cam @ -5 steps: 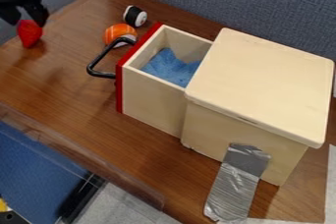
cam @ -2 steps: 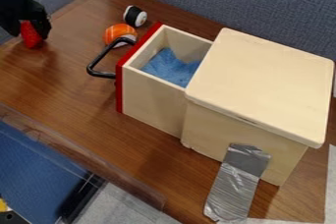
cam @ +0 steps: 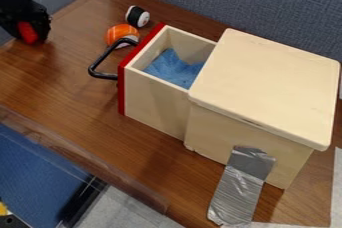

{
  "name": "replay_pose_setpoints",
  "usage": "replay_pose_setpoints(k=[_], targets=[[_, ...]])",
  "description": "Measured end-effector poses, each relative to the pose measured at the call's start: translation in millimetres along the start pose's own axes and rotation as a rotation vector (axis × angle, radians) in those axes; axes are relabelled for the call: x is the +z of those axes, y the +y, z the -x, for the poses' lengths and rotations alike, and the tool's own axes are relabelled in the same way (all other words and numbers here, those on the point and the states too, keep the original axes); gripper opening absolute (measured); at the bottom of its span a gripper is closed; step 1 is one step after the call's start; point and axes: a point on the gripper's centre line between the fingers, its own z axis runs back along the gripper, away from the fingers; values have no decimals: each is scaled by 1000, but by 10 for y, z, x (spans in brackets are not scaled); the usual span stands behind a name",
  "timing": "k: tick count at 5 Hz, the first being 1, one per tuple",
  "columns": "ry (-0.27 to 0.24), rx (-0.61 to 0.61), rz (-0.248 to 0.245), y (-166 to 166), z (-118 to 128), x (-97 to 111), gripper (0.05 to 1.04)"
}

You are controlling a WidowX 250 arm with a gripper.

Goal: Put the red object in the drawer

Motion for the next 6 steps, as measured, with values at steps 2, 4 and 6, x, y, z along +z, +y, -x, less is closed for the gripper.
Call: replay_pose_setpoints(k=[2, 4, 6], targets=[[50, 41, 104, -23, -160, 259, 783], [59, 16, 160, 8, -427, 929, 783], [-15, -300, 327, -564, -150, 1573, 783]])
